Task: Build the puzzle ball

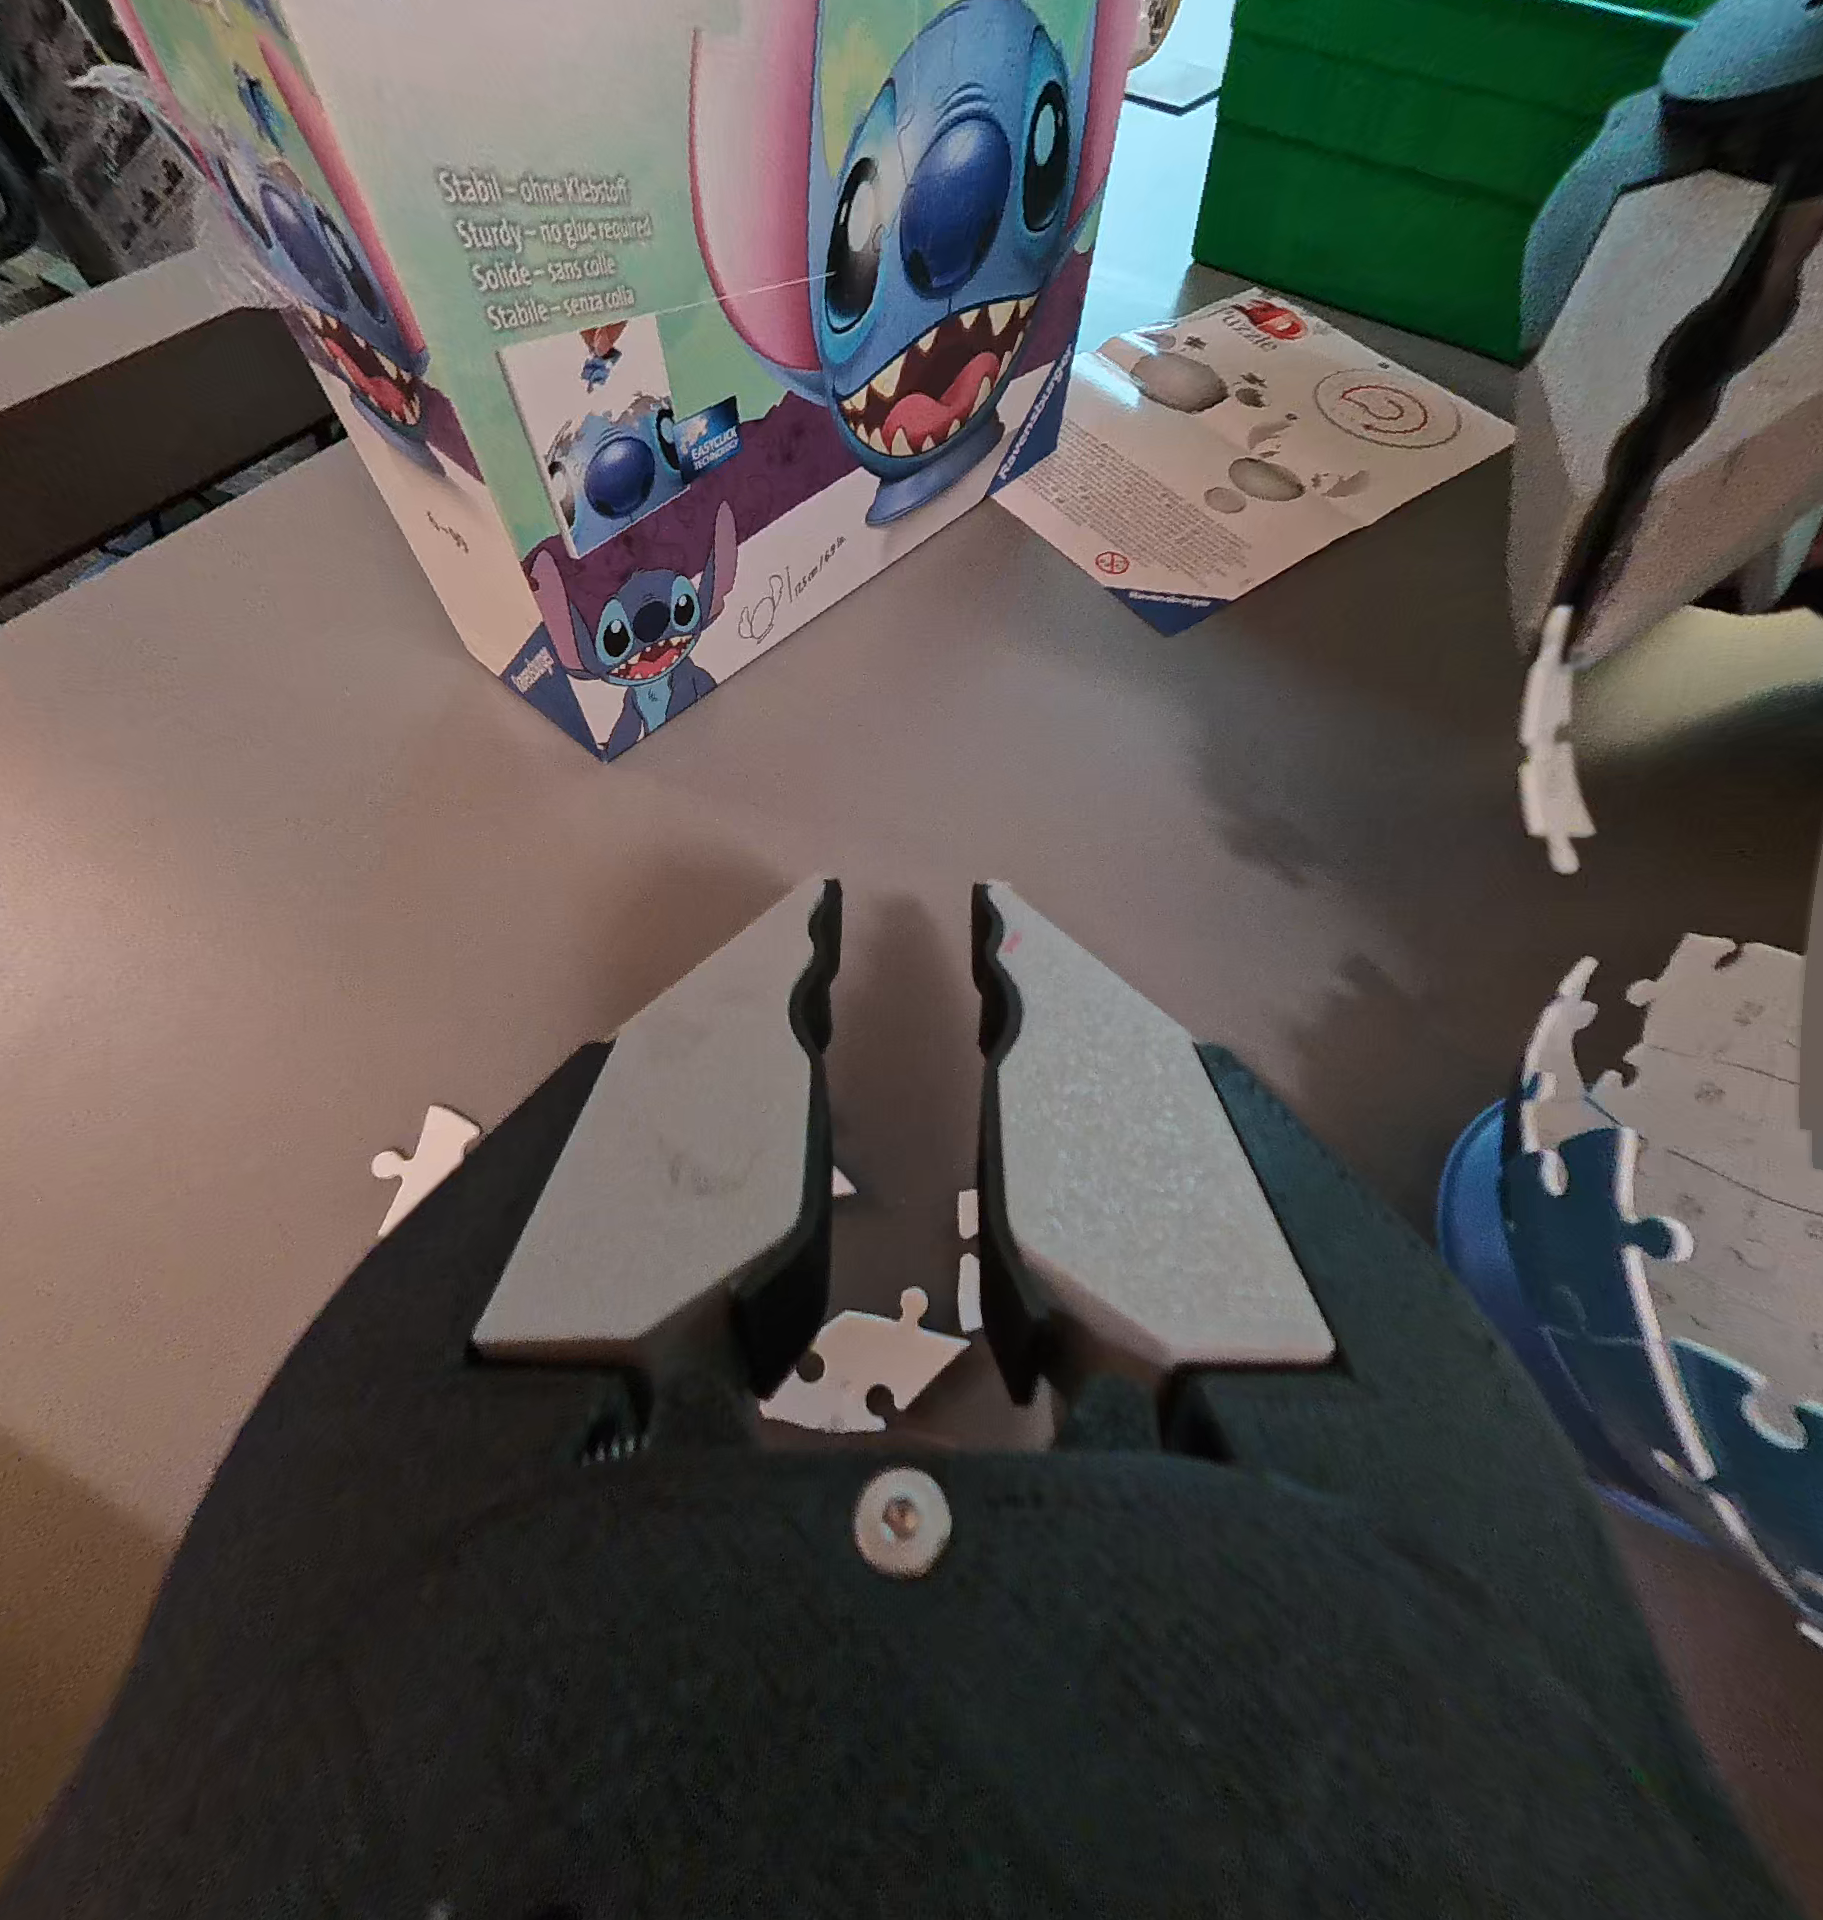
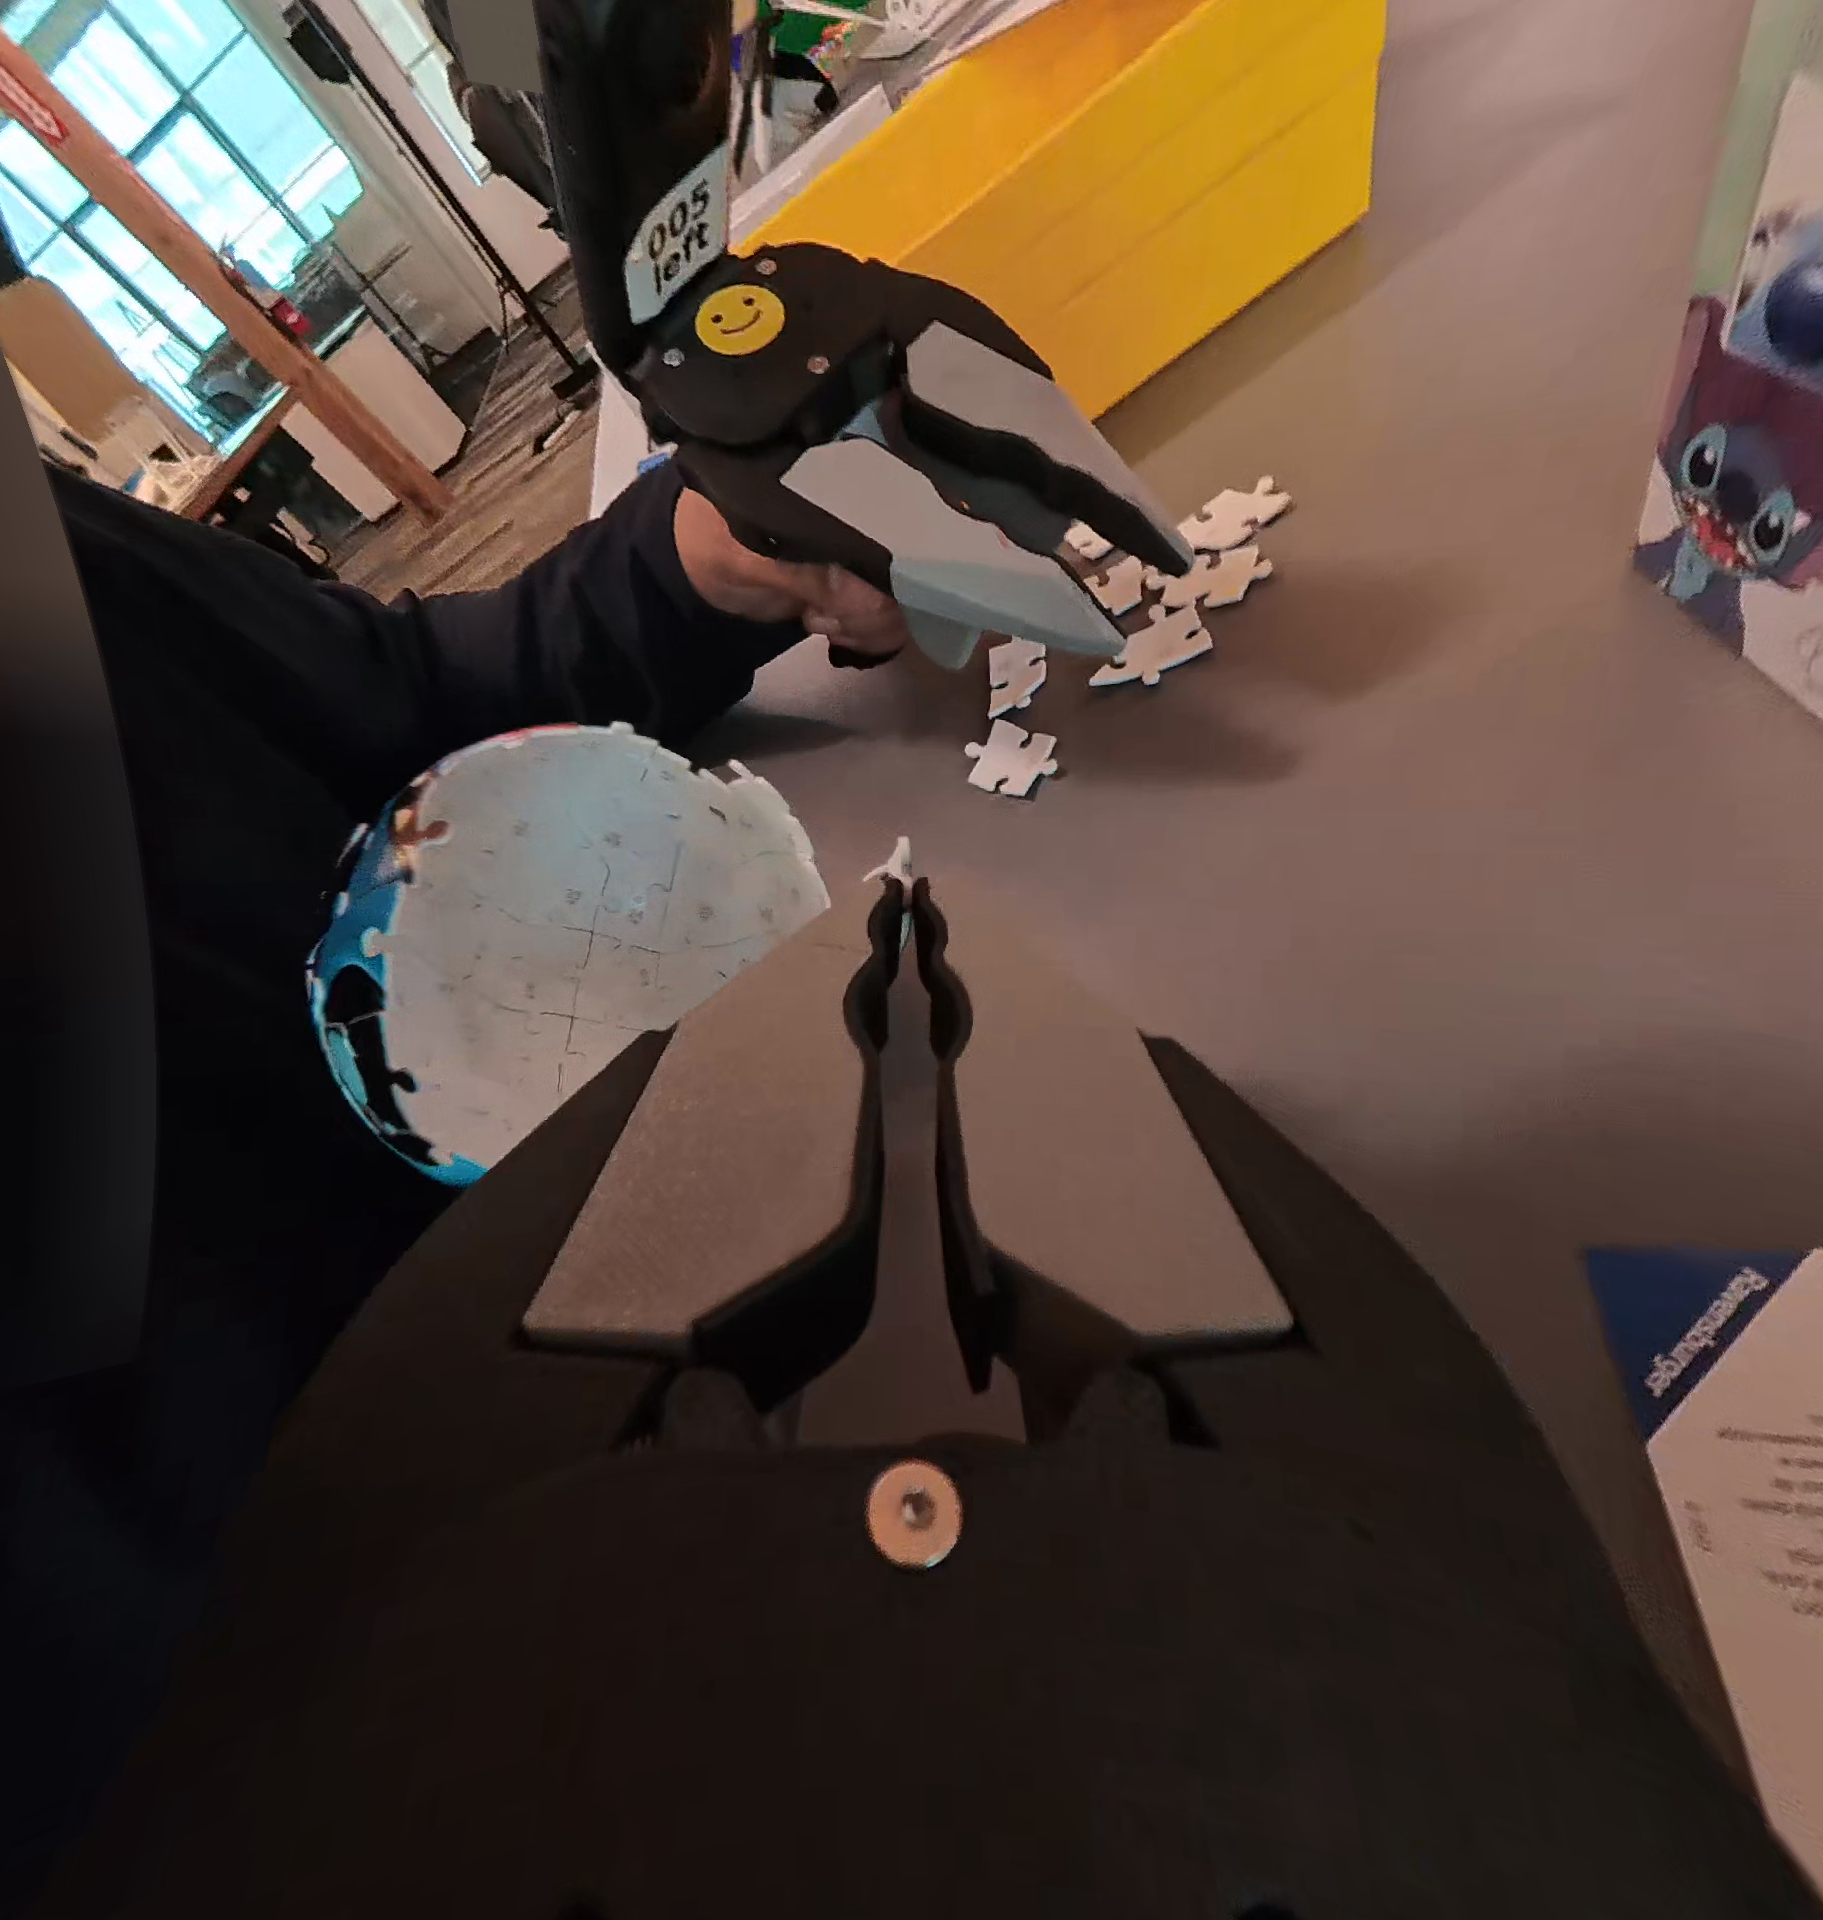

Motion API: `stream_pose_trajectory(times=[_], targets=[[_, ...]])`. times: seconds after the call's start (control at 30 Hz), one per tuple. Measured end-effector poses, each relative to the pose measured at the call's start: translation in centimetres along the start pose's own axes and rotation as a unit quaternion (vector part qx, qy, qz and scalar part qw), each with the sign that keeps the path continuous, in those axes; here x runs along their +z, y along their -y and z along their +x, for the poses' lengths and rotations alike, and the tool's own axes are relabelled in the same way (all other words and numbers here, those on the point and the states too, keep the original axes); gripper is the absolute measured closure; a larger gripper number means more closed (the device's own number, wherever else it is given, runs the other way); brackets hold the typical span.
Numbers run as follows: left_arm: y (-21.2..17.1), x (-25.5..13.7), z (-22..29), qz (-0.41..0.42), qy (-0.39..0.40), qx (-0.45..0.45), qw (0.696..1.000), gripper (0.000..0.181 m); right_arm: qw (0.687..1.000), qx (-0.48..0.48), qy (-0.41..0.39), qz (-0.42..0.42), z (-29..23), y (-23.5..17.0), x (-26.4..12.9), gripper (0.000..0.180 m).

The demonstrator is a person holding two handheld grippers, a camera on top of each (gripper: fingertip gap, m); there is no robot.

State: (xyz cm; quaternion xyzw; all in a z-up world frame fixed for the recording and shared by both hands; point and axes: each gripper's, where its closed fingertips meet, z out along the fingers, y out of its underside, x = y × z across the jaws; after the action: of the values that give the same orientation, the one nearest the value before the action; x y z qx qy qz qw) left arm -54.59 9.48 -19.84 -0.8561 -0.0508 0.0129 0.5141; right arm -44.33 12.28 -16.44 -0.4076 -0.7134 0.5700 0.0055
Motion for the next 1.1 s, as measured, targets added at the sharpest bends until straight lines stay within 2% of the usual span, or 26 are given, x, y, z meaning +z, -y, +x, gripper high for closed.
stream_pose_trajectory(times=[0.47,1.1], targets=[[0.0,0.0,0.2,-0.005,-0.003,-0.003,1.0,0.158,1.0,0.025,-0.001,0.0,0.2,-0.9,0.3,0.18],[-0.2,0.2,0.5,-0.008,-0.012,-0.005,1.0,0.158,1.0,0.01,-0.013,-0.013,0.2,-1.2,0.4,0.18]])
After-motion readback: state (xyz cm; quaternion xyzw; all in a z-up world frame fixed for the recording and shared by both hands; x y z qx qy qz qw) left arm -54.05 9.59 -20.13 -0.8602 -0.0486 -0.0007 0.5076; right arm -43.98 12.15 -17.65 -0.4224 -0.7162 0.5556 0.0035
